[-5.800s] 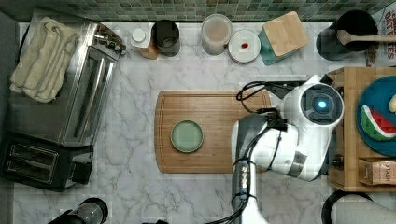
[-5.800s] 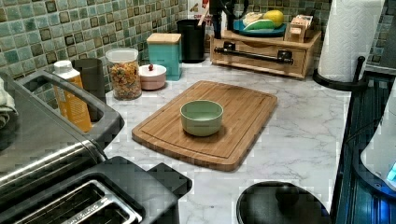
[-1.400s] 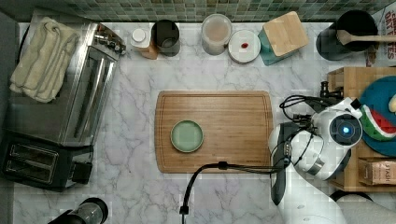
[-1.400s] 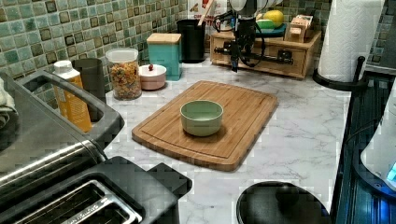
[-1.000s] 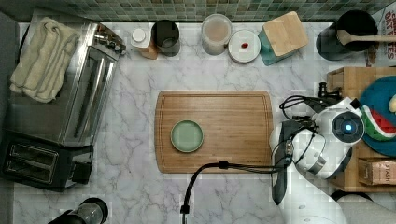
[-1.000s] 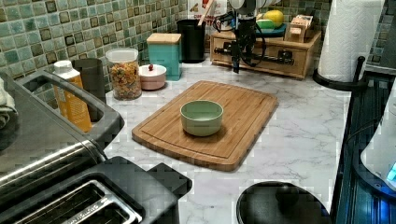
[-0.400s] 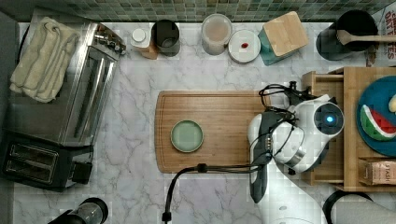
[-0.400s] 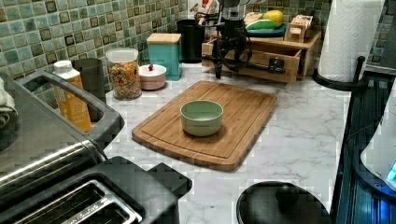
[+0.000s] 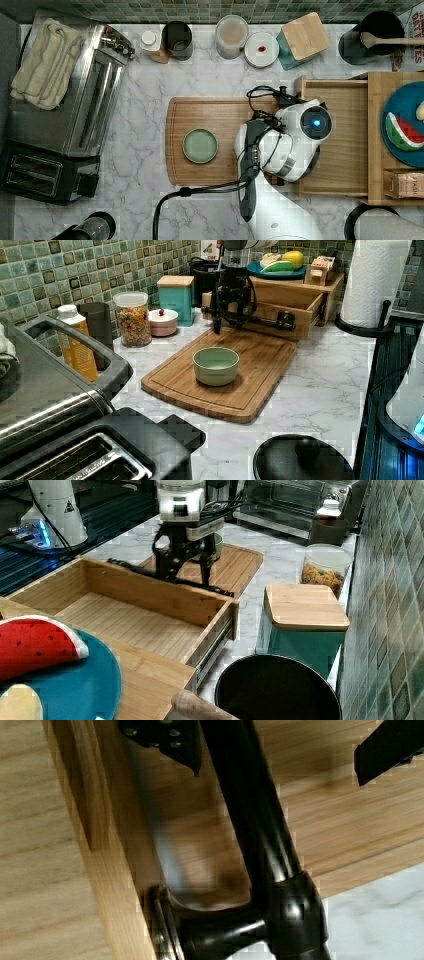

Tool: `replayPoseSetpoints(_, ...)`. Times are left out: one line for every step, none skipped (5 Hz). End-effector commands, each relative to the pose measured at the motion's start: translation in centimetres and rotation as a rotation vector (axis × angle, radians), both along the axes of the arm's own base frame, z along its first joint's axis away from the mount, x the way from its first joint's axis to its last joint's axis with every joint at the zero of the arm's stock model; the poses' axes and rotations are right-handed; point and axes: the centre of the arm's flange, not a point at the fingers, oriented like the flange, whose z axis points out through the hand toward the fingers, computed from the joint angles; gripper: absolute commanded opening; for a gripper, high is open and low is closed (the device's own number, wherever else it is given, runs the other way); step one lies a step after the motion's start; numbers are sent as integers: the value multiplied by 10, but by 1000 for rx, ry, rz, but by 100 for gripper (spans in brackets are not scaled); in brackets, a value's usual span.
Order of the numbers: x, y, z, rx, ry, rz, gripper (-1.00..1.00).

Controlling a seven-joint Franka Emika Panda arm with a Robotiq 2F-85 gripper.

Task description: Open the drawer.

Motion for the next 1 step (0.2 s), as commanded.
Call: replayPoseSetpoints(-29,195,2,131,93,267,100)
